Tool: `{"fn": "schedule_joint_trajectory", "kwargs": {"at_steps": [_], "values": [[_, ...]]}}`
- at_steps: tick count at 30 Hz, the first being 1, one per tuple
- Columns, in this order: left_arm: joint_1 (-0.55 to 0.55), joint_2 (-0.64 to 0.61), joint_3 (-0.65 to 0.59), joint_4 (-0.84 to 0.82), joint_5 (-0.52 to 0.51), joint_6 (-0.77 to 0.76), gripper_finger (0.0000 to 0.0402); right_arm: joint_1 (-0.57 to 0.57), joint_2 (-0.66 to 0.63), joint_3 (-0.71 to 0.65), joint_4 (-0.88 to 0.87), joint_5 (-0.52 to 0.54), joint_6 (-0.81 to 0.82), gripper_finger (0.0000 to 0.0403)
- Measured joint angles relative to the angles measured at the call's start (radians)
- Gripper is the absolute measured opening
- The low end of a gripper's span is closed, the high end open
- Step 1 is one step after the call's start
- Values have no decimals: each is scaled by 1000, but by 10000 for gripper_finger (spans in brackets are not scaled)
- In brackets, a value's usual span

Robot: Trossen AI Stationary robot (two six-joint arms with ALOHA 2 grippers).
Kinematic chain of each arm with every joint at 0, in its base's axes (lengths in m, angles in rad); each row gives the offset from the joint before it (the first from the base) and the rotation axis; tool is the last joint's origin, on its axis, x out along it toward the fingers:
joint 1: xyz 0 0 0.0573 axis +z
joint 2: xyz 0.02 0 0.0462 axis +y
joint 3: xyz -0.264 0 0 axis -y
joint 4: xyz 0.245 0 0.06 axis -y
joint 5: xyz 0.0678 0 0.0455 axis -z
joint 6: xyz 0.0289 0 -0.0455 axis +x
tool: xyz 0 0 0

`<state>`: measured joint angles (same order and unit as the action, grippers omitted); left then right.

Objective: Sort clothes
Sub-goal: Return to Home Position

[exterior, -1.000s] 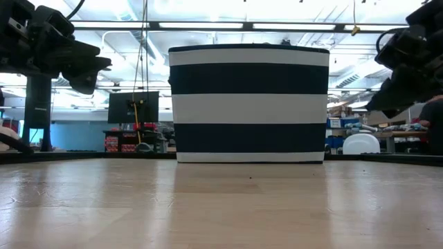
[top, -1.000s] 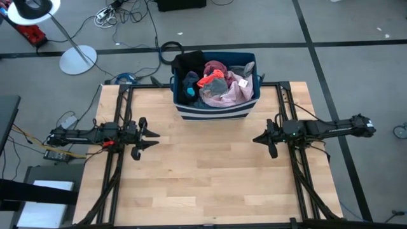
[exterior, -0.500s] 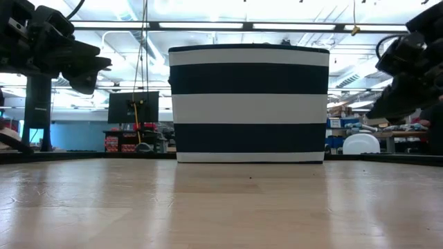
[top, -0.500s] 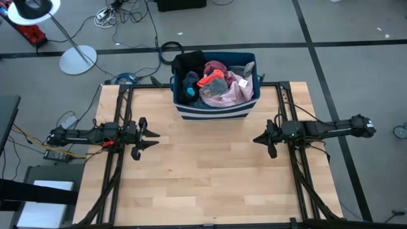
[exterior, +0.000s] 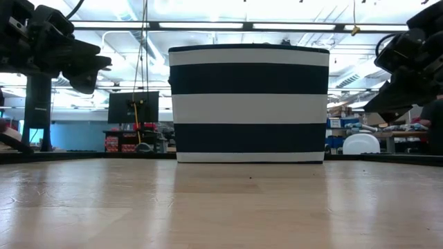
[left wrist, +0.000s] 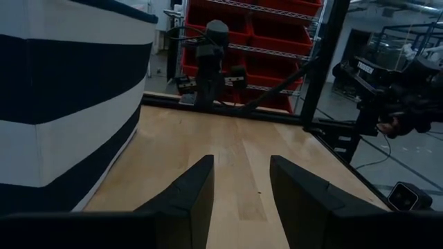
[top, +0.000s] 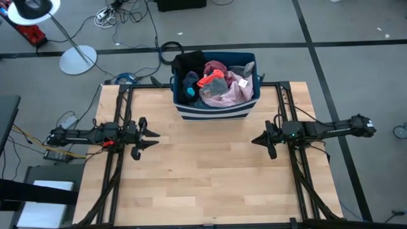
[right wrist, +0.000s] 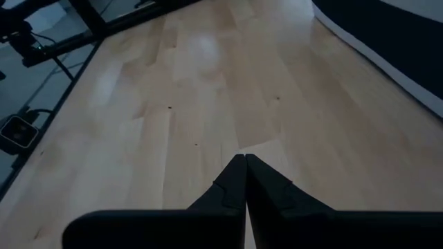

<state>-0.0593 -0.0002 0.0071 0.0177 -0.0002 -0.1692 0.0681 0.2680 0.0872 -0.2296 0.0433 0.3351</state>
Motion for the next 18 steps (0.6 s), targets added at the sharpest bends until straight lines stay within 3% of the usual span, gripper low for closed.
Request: {"fn": "schedule_joint_trajectory", "kwargs": {"at_steps": [18], "values": [[0,0,0,0,1,0,147,0,0,-6,84,0,-5,14]]}}
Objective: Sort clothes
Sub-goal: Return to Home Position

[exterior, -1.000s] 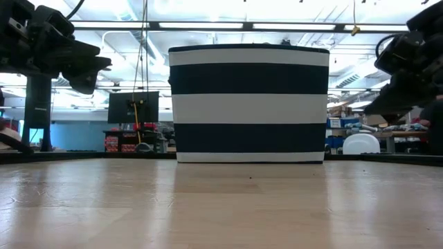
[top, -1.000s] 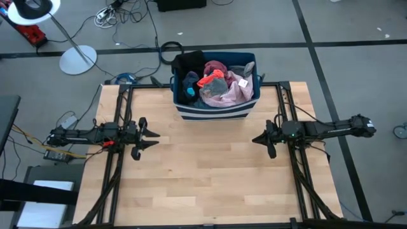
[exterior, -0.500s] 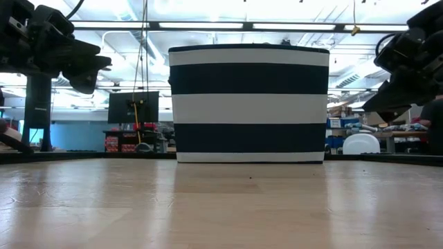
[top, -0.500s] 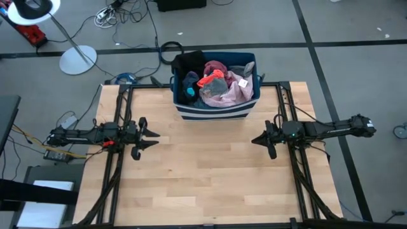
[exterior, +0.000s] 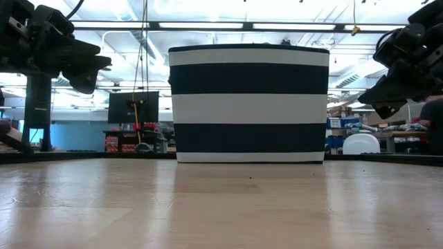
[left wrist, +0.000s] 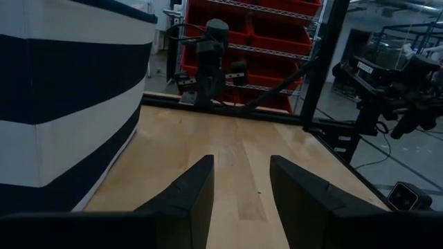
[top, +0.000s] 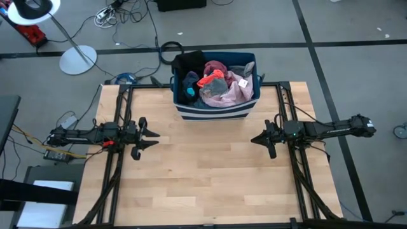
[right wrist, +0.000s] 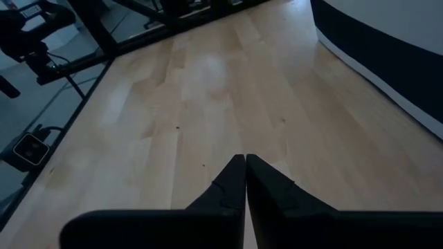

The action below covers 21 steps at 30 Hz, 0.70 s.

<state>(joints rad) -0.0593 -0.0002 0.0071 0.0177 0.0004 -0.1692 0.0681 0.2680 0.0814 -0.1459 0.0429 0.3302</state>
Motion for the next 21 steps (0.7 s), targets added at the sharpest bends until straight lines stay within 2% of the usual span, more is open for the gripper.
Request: {"fn": "schedule_joint_trajectory", "kwargs": {"at_steps": [21], "values": [[0,0,0,0,0,0,147,0,0,2,3,0,0,13]]}}
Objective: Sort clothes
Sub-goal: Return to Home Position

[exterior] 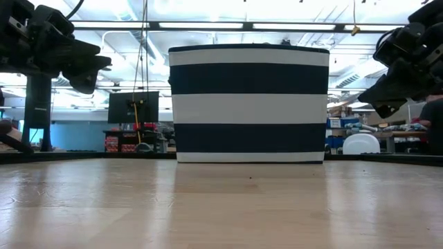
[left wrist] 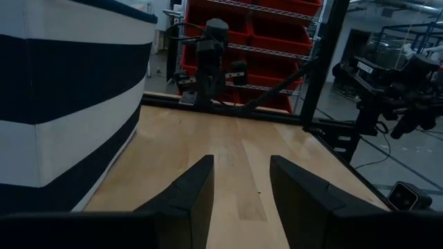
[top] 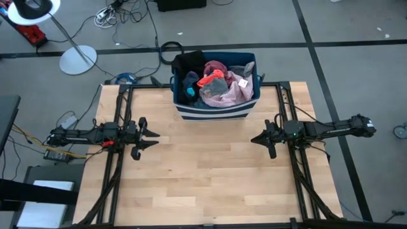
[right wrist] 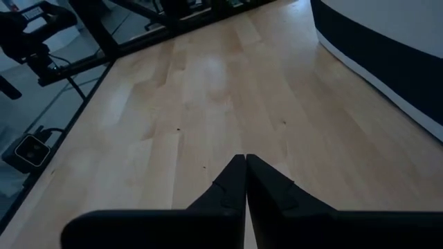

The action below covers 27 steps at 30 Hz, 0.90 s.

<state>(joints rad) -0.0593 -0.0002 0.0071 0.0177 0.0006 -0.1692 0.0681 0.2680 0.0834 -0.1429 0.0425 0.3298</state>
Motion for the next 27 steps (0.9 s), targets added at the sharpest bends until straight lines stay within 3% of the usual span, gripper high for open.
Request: {"fn": "schedule_joint_trajectory", "kwargs": {"at_steps": [27], "values": [[0,0,0,0,0,0,147,0,0,1,0,0,0,5]]}}
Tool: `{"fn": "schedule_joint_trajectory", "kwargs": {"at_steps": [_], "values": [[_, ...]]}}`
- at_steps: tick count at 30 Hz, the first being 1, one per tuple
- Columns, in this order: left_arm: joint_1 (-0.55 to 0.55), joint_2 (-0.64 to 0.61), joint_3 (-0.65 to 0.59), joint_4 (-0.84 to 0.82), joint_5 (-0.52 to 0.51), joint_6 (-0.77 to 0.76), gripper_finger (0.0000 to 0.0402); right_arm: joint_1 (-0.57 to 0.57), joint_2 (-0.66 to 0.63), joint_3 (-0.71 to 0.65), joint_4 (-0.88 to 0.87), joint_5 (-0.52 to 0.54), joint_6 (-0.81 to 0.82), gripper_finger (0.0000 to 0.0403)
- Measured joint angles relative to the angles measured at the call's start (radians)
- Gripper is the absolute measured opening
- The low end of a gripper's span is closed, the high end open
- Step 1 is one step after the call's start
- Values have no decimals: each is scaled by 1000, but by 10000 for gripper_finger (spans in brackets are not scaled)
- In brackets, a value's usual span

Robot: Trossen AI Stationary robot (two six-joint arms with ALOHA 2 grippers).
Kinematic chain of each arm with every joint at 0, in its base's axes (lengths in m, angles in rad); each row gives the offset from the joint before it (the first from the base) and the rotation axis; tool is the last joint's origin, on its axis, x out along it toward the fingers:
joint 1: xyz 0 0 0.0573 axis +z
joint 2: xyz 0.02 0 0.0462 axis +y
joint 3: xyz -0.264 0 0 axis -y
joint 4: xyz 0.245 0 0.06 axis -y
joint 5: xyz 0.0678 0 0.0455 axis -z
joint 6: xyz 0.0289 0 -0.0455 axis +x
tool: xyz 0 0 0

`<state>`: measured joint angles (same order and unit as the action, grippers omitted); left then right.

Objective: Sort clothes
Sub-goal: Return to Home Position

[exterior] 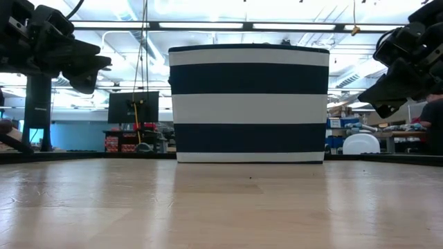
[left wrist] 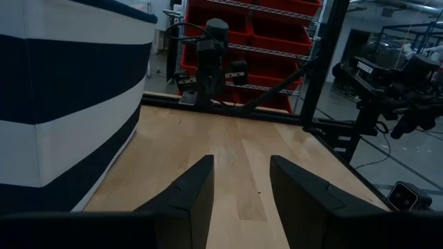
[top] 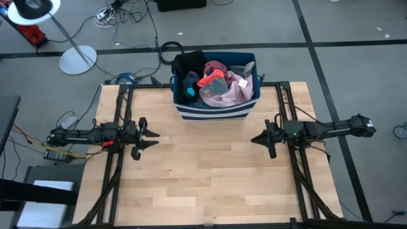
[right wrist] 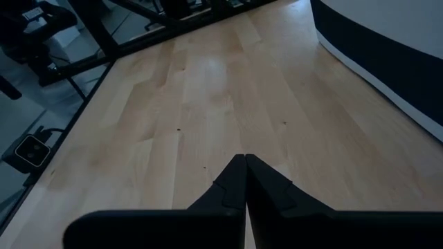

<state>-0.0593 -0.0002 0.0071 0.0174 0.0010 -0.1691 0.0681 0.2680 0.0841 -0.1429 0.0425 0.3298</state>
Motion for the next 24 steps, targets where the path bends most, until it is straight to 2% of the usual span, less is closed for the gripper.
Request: {"fn": "schedule_joint_trajectory", "kwargs": {"at_steps": [24], "values": [[0,0,0,0,0,0,147,0,0,0,0,0,0,11]]}}
